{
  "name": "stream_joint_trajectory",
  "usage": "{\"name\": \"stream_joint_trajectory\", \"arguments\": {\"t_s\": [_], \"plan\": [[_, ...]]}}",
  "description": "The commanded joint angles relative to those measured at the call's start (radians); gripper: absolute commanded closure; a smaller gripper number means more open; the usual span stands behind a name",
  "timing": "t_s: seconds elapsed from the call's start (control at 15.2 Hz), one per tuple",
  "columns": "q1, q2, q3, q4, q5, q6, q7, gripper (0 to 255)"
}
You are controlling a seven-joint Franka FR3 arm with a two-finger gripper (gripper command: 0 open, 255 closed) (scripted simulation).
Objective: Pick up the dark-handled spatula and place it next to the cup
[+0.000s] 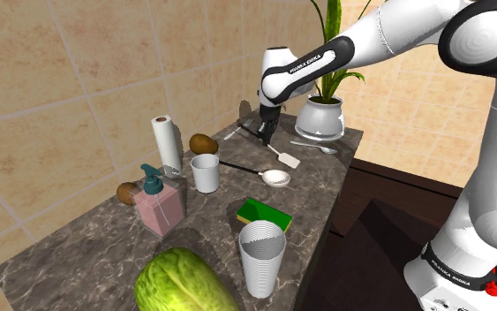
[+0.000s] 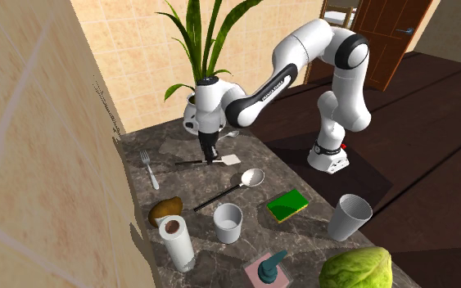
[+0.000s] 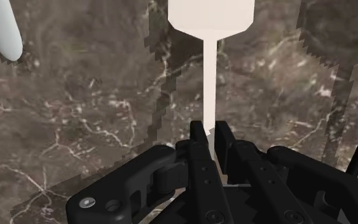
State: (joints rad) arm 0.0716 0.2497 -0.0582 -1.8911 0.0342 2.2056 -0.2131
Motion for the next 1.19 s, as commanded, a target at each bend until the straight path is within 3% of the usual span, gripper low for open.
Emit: {"name": "stream_joint_trajectory", "arguments": {"t_s": [0.0, 1.12], "plan": [[0.001, -0.011, 0.0, 0.015, -0.001, -0.026, 0.002, 255], [0.001, -0.075, -0.002, 0.162, -0.008, -0.236, 0.008, 255]]}}
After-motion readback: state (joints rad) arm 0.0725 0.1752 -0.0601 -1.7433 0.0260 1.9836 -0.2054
